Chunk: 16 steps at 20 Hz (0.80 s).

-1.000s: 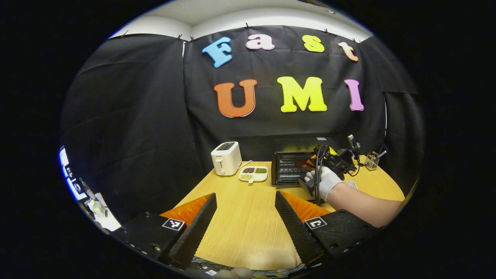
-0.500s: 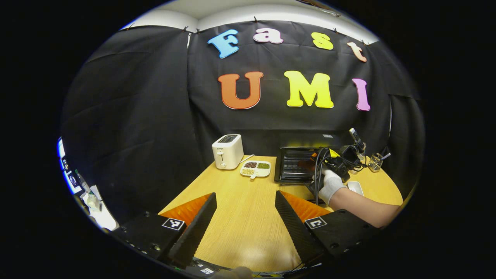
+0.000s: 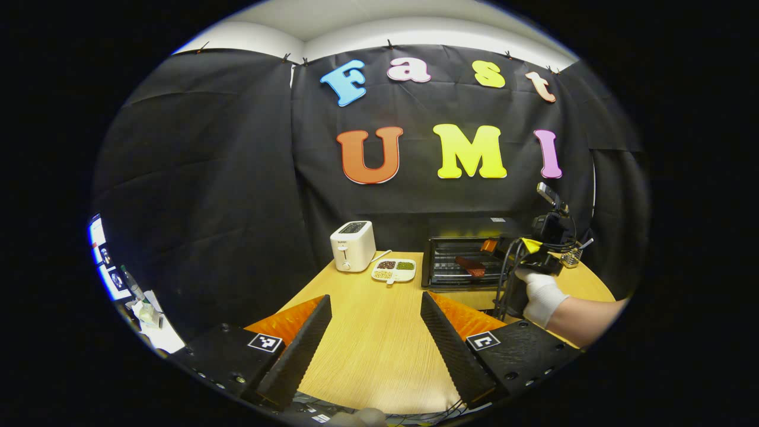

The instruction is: Open the electric oven with the left hand, put the food in, and close the electric oven.

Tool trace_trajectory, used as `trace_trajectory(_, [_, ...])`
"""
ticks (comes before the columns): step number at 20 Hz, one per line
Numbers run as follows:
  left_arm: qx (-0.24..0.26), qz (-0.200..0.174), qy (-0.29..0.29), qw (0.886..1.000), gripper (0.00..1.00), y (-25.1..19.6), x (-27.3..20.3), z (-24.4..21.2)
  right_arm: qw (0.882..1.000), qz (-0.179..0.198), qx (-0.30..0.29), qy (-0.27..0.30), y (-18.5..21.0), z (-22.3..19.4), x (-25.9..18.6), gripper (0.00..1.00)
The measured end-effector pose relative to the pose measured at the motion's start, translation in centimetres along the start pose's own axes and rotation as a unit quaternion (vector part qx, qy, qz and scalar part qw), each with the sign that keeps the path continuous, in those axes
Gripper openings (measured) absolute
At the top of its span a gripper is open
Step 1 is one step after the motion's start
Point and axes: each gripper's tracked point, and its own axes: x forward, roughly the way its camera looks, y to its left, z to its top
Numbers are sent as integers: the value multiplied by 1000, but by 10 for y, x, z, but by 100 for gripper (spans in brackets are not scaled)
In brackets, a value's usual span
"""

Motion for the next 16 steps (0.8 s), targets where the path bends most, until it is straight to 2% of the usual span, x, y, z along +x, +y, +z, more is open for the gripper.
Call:
trace_trajectory(3, [-11, 11, -17, 1000, 97, 3, -31, 1, 995, 33, -95, -8, 13, 18, -65, 93])
trace_trajectory(7, [-23, 21, -45, 998, 96, 1, -68, 5, 980, 59, -187, -29, 9, 52, -147, 96])
trace_trajectory(12, [-24, 24, -60, 998, 96, -24, -87, 7, 970, 71, -222, -62, -25, 104, -230, 97])
trace_trajectory(16, [-7, 8, -52, 999, 96, -78, -75, 1, 968, 66, -233, -70, -73, 137, -271, 98])
